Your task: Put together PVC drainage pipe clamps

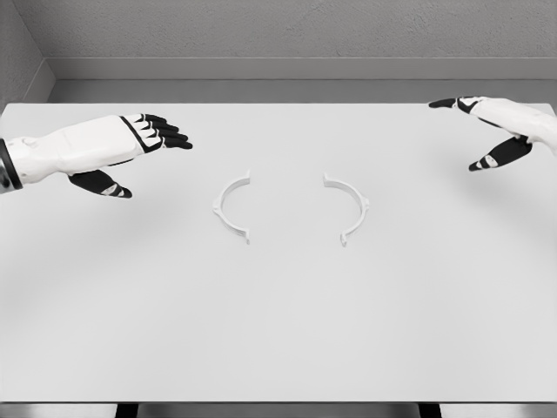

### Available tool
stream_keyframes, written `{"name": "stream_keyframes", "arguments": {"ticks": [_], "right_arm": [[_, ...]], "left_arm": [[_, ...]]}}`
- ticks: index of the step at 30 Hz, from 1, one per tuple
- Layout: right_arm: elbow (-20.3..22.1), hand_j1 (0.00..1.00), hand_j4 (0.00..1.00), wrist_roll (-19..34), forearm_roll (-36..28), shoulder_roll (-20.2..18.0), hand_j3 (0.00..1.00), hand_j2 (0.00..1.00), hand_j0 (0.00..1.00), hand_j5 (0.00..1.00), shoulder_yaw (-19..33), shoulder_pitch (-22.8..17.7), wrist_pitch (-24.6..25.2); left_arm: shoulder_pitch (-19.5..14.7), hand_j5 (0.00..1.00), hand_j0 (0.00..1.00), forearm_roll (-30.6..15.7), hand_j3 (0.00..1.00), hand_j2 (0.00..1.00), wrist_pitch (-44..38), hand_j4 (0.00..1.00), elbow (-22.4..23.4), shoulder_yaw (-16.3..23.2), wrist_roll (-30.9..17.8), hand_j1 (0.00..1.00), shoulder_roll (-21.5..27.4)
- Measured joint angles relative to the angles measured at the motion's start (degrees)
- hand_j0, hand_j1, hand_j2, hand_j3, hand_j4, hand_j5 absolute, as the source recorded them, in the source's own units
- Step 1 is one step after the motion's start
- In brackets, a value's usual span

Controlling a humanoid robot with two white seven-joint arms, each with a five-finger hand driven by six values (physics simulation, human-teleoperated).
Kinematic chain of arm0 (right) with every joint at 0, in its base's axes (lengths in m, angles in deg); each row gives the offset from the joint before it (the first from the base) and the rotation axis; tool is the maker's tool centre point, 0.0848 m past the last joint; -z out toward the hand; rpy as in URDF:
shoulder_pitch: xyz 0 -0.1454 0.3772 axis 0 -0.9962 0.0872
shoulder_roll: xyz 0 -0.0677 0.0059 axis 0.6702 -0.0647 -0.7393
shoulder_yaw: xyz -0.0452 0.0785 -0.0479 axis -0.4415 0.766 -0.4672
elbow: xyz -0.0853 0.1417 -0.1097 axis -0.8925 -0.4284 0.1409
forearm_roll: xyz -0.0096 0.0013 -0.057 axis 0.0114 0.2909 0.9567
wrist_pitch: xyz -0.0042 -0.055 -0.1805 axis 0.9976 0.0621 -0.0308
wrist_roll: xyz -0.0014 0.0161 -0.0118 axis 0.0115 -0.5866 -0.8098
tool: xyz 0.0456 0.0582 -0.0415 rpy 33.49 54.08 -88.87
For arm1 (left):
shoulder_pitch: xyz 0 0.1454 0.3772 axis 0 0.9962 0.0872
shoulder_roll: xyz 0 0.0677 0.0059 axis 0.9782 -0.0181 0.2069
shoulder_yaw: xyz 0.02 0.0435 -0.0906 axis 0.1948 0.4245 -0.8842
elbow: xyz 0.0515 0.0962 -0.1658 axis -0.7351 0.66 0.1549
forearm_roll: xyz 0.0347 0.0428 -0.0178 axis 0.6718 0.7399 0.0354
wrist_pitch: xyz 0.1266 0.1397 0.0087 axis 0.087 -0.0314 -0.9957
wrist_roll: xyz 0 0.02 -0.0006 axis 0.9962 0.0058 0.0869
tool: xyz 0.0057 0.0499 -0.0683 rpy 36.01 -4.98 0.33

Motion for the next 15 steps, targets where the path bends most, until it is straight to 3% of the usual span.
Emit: {"name": "stream_keyframes", "arguments": {"ticks": [5, 15], "right_arm": [[0.0, 1.0, 1.0, 0.1, 0.2, 0.1, 1.0, 1.0, 1.0, 1.0, 0.3, 0.2, 0.0], [-0.1, 1.0, 1.0, 1.1, 2.1, 0.1, 1.0, 1.0, 1.0, 1.0, 2.3, -0.4, 0.0]], "left_arm": [[-0.1, 1.0, 1.0, 0.4, 1.0, 1.0, 0.0, 1.0, 0.0, 0.0, -0.1, 1.0, -0.6], [0.1, 1.0, 1.0, 11.7, 1.0, 1.0, 0.0, 1.0, 7.6, -0.8, -0.4, 1.0, -12.9]]}}
